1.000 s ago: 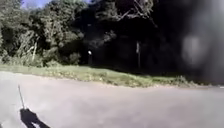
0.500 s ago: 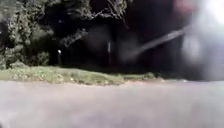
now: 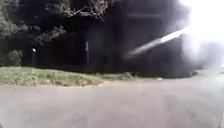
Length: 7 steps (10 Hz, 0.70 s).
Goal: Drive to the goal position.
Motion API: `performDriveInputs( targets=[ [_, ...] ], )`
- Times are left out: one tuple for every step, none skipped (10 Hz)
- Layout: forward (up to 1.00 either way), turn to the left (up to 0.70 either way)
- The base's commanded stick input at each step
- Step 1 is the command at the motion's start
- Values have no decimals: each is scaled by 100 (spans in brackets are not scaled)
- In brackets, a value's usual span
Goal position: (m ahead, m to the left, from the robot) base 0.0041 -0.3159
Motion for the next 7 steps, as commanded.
performDriveInputs(
  targets=[
    [0,-45],
    [0,-45],
    [0,-45],
    [0,-45],
    [0,-45],
    [0,-45],
    [0,-45]
  ],
)
